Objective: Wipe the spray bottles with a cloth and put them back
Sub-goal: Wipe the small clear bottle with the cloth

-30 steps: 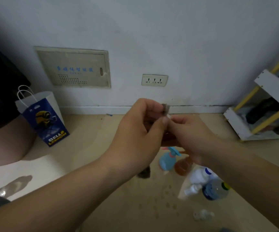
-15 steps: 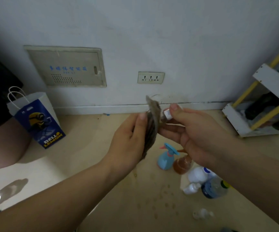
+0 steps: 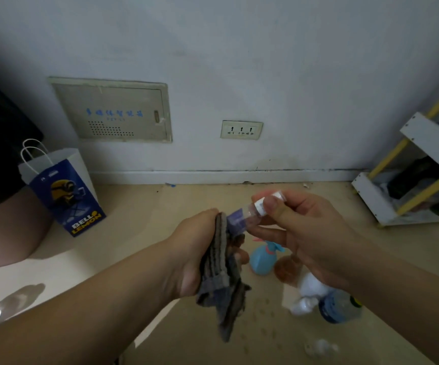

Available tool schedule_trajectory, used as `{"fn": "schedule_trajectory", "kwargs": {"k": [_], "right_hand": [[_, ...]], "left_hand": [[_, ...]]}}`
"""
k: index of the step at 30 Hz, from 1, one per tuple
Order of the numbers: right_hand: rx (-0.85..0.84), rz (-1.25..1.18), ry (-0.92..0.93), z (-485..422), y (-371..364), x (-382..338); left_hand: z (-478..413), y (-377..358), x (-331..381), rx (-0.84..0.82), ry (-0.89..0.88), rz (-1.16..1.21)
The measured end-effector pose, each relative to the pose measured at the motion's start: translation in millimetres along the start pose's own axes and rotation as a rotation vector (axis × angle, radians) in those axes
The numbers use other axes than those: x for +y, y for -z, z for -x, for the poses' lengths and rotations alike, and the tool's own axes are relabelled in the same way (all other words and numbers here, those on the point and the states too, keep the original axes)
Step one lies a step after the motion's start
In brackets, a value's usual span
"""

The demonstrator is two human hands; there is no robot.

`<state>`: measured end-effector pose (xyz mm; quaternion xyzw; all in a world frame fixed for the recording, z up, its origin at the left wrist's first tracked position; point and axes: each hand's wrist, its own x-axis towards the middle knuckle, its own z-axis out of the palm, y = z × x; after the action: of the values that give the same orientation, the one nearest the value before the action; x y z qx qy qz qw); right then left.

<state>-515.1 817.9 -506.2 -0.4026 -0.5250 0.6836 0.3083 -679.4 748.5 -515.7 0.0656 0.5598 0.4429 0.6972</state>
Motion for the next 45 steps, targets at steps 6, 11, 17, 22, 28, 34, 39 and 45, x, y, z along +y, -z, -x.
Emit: {"fn": "schedule_trajectory", "kwargs": {"k": [6,11,17,22,28,34,39,45], "right_hand": [[0.044,-0.006,-0.015,4.2,-4.8,5.0],[0.087,-0.1,-0.198,11.1,-19.1,8.3],[0.103,-0.082,-0.128,3.6,-8.0,-0.3],[0.114,-0.027,-0.084,-0.4,-1.8,-0.6],[0.211,0.165,-0.101,-6.0,2.4,-0.7],[0.158,0.133,-0.228,-4.1,5.7,6.2],[0.087,0.085,-0.212,3.7,-3.2,3.3],[0.076,0.169,-0.033,1.8,-1.4,-0.1]], "left_hand": [[-1.5,1.9,-4.8,0.124,-0.104,-0.101],[5.6,-8.5,-33.5,0.406,-0.929,-1.214],[-12.8,0.7,-20.6,0.095,-0.449,-0.369],[-12.1,2.6,-15.5,-0.105,0.014,-0.018],[-15.5,7.9,-17.8,0.113,-0.384,-0.566],[-14.9,9.9,-9.2,0.26,-1.09,-0.85],[-19.4,-0.4,-31.8,-0.044,-0.975,-1.008],[-25.3,-0.9,-25.2,0.033,-0.534,-0.64]]}}
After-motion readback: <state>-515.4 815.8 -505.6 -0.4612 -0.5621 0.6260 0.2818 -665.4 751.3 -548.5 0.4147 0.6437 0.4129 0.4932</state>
